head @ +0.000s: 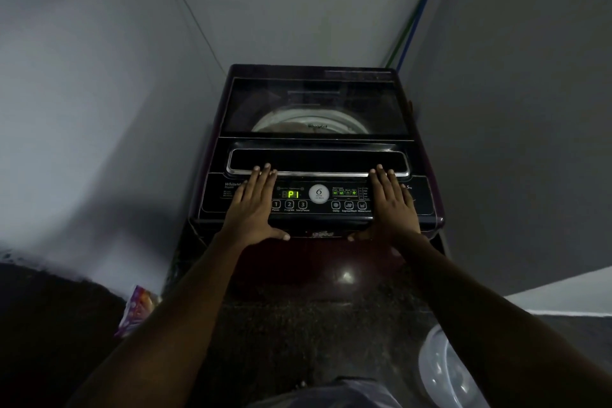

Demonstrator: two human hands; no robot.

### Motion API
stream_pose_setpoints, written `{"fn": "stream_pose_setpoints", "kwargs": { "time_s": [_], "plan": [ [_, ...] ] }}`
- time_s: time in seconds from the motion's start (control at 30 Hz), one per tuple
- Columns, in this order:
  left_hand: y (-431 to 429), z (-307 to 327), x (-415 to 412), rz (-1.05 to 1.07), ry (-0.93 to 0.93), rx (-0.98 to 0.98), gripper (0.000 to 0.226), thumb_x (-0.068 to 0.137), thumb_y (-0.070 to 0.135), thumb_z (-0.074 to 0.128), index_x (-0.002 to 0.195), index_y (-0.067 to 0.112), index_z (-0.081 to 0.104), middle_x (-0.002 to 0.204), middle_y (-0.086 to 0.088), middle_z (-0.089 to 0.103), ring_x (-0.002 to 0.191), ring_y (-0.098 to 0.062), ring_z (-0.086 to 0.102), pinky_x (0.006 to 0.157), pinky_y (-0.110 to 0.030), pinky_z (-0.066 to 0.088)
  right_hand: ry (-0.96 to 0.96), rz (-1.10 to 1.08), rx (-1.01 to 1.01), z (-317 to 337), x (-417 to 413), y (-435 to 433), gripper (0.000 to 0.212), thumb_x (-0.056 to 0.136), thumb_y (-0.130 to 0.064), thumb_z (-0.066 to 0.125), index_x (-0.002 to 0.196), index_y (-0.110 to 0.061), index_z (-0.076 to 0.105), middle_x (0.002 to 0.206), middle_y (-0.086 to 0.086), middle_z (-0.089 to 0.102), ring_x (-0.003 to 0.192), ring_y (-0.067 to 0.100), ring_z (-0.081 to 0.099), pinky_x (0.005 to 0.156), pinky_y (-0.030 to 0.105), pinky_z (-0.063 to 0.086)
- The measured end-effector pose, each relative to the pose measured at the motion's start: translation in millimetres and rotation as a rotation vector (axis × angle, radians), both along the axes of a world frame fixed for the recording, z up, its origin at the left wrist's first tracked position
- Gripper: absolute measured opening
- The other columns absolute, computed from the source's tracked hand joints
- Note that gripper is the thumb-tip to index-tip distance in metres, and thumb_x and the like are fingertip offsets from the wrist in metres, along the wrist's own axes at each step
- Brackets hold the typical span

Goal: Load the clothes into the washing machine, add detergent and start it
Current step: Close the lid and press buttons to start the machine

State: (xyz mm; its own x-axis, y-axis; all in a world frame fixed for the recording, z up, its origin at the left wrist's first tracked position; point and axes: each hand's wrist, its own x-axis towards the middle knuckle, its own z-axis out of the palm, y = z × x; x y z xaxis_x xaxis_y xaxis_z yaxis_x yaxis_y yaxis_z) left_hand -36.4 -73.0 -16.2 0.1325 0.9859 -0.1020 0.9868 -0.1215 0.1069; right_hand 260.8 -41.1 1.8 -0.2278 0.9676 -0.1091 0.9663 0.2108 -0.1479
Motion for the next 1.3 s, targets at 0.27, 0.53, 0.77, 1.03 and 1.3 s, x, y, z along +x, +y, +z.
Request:
{"fn": "stream_pose_setpoints", "kwargs": {
  "time_s": [0.27,0.53,0.77,1.03,1.3],
  "plan": [
    [-16.8,-19.7,-6.0,-0.165,0.007,0.281,0.074,0.076,0.065,0.065,0.134,0.031,0.035,0.16,-0.017,0.02,0.149,-0.036,0.014,0.116,-0.057,0.024,-0.01,-0.005,-0.005,0.6,0.0,-0.5,0.153,0.04,-0.078,0.073,0.151,-0.021,-0.016,0.159,-0.004,-0.02,0.146,0.016,-0.02,0.119,0.041,-0.001],
    [-14.4,-18.7,-7.3,-0.169,0.047,0.273,0.07,0.073,0.065,0.068,0.129,0.034,0.039,0.157,-0.019,0.028,0.146,-0.04,0.022,0.114,-0.057,0.025,0.007,-0.011,-0.017,0.8,-0.2,-0.8,0.155,0.037,-0.078,0.074,0.151,-0.021,-0.014,0.159,-0.004,-0.019,0.146,0.017,-0.021,0.12,0.043,-0.001],
    [-14.6,-20.9,-7.8,-0.171,0.072,0.281,0.072,0.075,0.067,0.065,0.13,0.029,0.038,0.157,-0.02,0.027,0.146,-0.041,0.023,0.113,-0.058,0.028,0.009,-0.006,-0.021,2.4,-0.6,-1.9,0.154,0.04,-0.076,0.076,0.151,-0.021,-0.016,0.158,-0.004,-0.023,0.144,0.016,-0.025,0.119,0.042,-0.004],
    [-14.7,-16.8,-5.9,-0.163,0.053,0.251,0.069,0.076,0.064,0.066,0.129,0.032,0.036,0.159,-0.02,0.023,0.148,-0.04,0.017,0.114,-0.057,0.018,0.01,-0.002,-0.006,2.2,-0.7,-1.7,0.153,0.041,-0.076,0.076,0.151,-0.02,-0.015,0.159,-0.003,-0.02,0.144,0.015,-0.023,0.118,0.039,-0.007],
    [-15.2,-15.7,-5.4,-0.157,0.078,0.229,0.071,0.078,0.065,0.062,0.133,0.03,0.033,0.159,-0.021,0.023,0.147,-0.041,0.018,0.115,-0.059,0.02,-0.009,-0.001,-0.008,2.1,-0.8,-0.8,0.155,0.037,-0.079,0.073,0.151,-0.019,-0.015,0.159,-0.003,-0.019,0.145,0.017,-0.021,0.12,0.043,-0.002]
  ]
}}
